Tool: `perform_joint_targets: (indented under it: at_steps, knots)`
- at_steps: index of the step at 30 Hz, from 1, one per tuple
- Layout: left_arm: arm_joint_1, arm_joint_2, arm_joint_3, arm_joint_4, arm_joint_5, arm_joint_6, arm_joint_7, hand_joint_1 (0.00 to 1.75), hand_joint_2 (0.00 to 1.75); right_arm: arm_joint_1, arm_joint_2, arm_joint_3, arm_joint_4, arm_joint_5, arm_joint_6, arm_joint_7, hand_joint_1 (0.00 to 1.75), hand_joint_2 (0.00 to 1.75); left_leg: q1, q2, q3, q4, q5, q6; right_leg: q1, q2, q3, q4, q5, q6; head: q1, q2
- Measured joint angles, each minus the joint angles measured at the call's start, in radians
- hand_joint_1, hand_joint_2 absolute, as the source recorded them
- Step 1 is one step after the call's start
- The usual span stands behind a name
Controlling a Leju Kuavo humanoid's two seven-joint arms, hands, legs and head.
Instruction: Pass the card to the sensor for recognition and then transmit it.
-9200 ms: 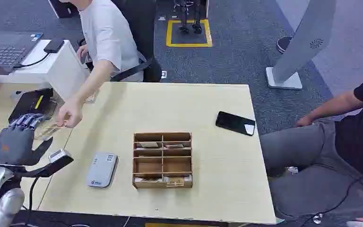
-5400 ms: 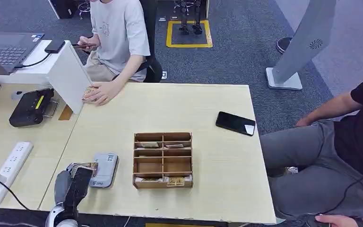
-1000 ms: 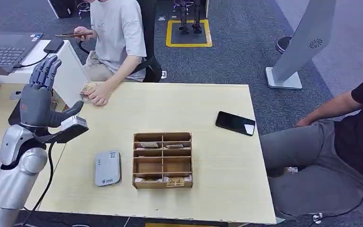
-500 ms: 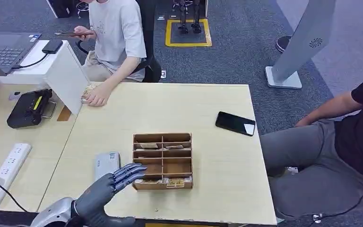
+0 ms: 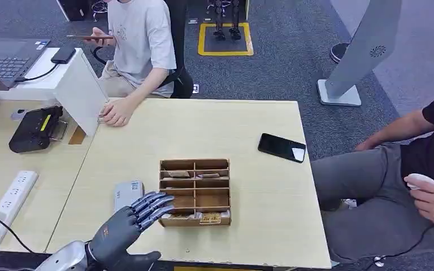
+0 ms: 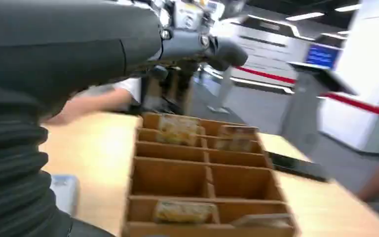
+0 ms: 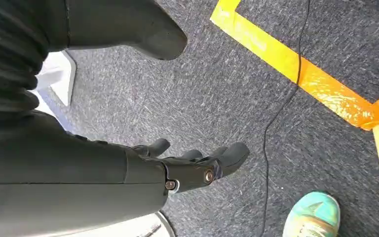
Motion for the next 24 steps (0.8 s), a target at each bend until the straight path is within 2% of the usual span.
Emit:
perform_joint_targets:
  at_steps: [5, 9, 14, 24]
  knots:
    - [-0.011, -0.053, 0.000, 0.037, -0.123, 0.092, 0.097, 0.00, 1.75, 0.001, 0.006, -0.001, -0.003, -0.002, -0.005, 0.004, 0.00, 1.75, 0.000, 0.000, 0.000, 0.000, 0.000, 0.000, 0.000, 0.000, 0.000, 0.000, 0.000, 0.000, 0.000, 0.000]
    - [-0.026, -0.088, 0.000, 0.077, -0.171, 0.111, 0.149, 0.00, 1.75, 0.001, 0.011, -0.001, -0.012, 0.000, -0.012, 0.011, 0.00, 1.75, 0.000, 0.000, 0.001, 0.000, 0.000, 0.000, 0.000, 0.000, 0.000, 0.000, 0.000, 0.000, 0.000, 0.000]
    - [-0.036, -0.116, 0.000, 0.112, -0.179, 0.111, 0.160, 0.00, 1.75, 0.003, 0.015, -0.001, -0.017, 0.000, -0.012, 0.012, 0.00, 1.75, 0.000, 0.000, 0.000, 0.000, 0.000, 0.000, 0.000, 0.000, 0.000, 0.000, 0.000, 0.000, 0.000, 0.000]
    - [-0.039, -0.135, 0.000, 0.136, -0.179, 0.111, 0.160, 0.00, 1.75, 0.005, 0.016, -0.001, -0.024, 0.000, -0.012, 0.012, 0.00, 1.75, 0.000, 0.000, 0.000, 0.000, 0.000, 0.000, 0.000, 0.000, 0.000, 0.000, 0.000, 0.000, 0.000, 0.000]
